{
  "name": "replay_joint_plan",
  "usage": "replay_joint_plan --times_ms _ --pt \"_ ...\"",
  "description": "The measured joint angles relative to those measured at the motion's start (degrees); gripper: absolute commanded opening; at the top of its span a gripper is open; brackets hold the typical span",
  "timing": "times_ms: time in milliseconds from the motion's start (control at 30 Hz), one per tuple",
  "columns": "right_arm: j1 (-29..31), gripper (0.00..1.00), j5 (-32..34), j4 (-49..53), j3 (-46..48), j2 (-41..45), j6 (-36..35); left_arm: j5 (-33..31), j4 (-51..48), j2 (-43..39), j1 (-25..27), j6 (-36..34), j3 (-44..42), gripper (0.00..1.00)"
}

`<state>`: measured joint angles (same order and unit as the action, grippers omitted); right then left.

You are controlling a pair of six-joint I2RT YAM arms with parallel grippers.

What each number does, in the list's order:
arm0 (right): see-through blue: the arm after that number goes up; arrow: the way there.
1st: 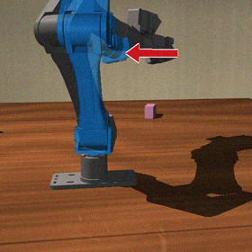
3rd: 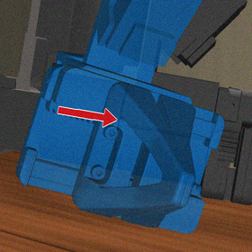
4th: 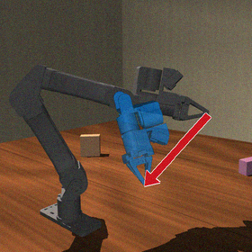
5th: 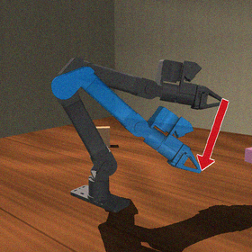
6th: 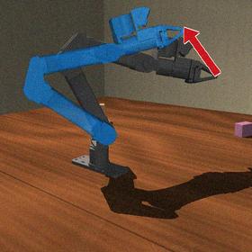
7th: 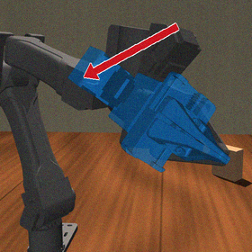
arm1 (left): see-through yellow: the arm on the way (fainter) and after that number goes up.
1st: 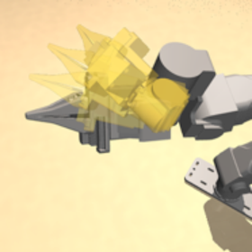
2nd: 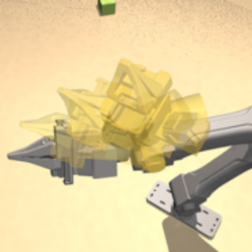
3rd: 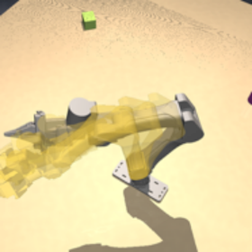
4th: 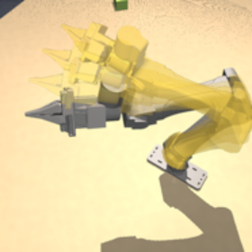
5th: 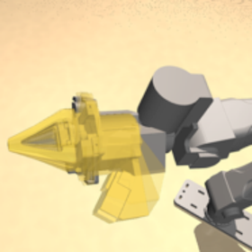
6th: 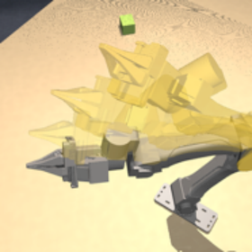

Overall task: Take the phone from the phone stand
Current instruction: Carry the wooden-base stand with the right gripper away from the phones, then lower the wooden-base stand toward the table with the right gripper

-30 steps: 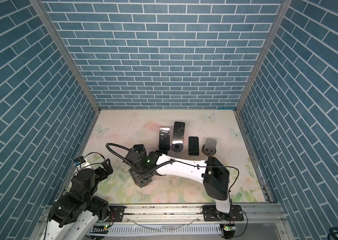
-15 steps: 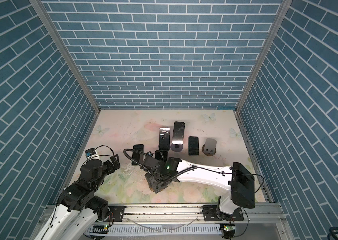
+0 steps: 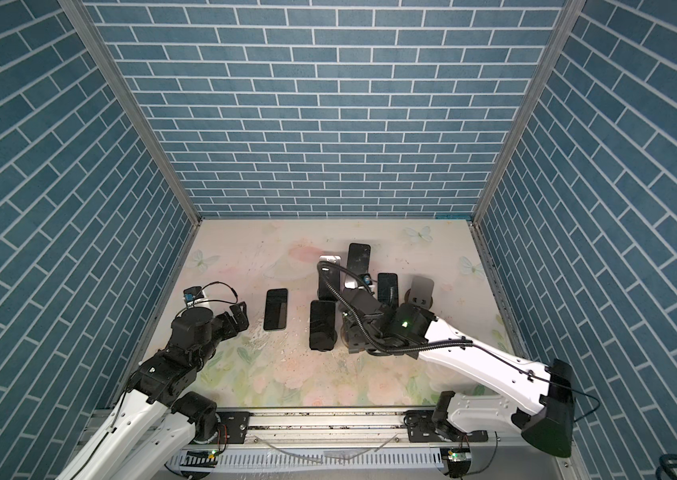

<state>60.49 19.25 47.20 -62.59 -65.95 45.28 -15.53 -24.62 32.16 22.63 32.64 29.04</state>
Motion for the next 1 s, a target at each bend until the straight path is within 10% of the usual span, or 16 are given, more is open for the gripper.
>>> replay_joint_plan --times_ms 1000 --pt "-33.3 0.60 -1.0 2.4 3.6 -8.3 -3.8 -2.3 6.2 11.5 0.0 -5.3 0.5 1.00"
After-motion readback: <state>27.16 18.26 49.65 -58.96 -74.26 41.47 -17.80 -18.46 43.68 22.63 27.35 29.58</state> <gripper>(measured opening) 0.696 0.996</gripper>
